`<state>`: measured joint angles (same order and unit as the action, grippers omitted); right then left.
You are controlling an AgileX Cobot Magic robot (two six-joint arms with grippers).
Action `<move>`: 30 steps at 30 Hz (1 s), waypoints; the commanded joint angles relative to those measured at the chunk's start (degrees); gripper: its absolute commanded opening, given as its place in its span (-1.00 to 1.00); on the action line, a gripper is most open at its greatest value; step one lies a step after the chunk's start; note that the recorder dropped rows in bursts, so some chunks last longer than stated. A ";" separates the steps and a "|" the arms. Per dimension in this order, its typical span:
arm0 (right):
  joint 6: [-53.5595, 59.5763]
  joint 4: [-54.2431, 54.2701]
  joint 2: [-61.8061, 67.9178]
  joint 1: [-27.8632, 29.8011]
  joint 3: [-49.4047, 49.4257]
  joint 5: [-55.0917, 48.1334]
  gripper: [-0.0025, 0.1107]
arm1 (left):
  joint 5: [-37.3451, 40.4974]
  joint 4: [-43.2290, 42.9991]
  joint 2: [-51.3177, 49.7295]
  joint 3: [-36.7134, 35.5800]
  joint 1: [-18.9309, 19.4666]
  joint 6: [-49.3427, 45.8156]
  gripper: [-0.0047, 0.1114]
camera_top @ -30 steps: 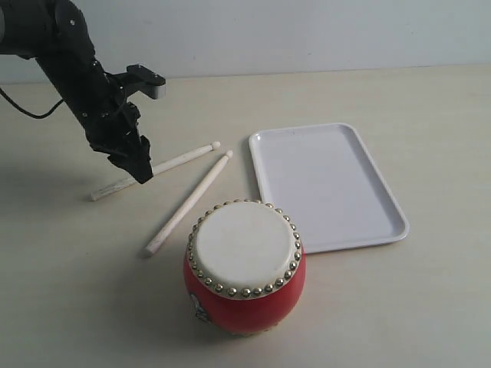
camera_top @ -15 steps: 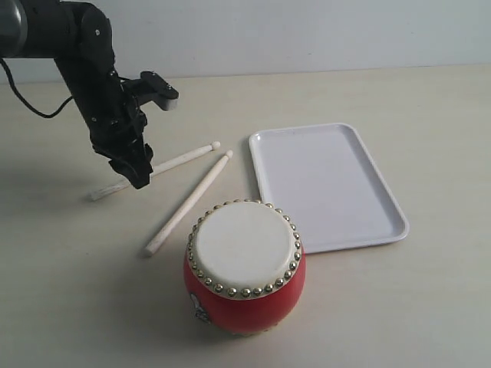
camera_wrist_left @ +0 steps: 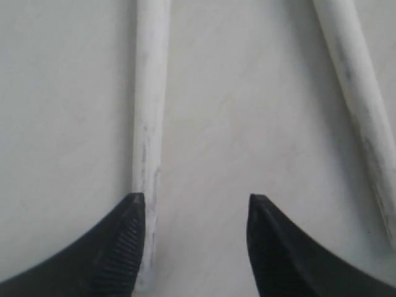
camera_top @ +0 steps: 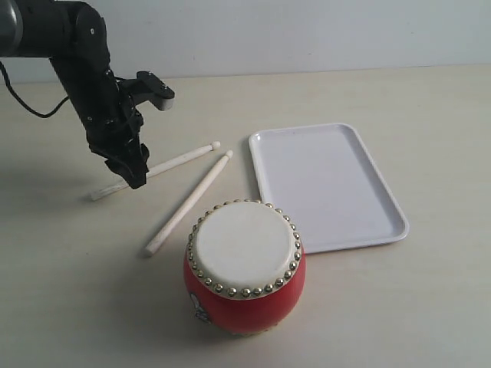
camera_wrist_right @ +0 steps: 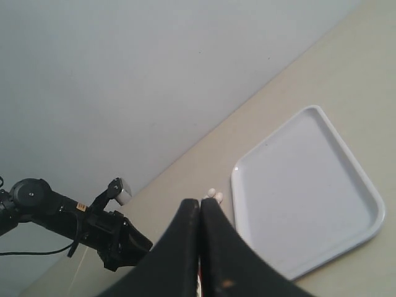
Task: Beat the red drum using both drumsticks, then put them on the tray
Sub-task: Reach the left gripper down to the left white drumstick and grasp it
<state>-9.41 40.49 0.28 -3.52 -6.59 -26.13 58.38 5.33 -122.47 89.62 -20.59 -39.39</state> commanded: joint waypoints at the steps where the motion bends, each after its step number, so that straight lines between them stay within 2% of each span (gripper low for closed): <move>1: 0.79 -0.40 -0.28 0.22 -0.33 0.36 -0.96 | 0.76 6.85 0.10 -0.15 -0.13 -0.81 -0.05; 5: 0.79 -0.50 -0.28 0.22 -0.33 0.35 -0.96 | 0.82 1.02 0.10 -0.15 -0.51 -0.06 0.02; 10: 1.43 -0.50 -0.28 0.22 -0.33 0.35 -0.96 | -0.71 -2.41 0.10 -0.15 2.19 0.22 0.02; 15: 1.80 -0.50 -0.28 0.22 -0.33 0.60 -0.96 | 0.08 0.85 -0.26 -0.15 4.71 -2.59 0.02; 18: 1.80 -0.63 -0.28 0.22 -0.33 0.72 -0.96 | 0.77 4.53 -0.93 -0.15 5.10 -6.88 0.02; 22: 1.80 -0.63 -0.28 0.22 -0.33 0.72 -0.96 | 0.77 4.98 -1.96 -0.15 5.10 -7.00 0.02; 24: 1.80 -0.63 -0.28 0.22 -0.33 0.72 -0.96 | 1.03 7.88 -1.50 -0.15 5.10 -6.60 0.02; 26: 1.80 -0.63 -0.28 0.22 -0.33 0.72 -0.96 | 2.04 10.45 -0.32 -0.15 4.00 -4.22 0.02; 30: 1.80 -0.63 -0.28 0.22 -0.33 0.72 -0.96 | 3.68 7.23 1.33 -0.15 -1.42 -0.10 0.02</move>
<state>-8.30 40.38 0.28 -3.52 -6.59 -25.93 60.97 13.86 -122.13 89.62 -19.50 -41.59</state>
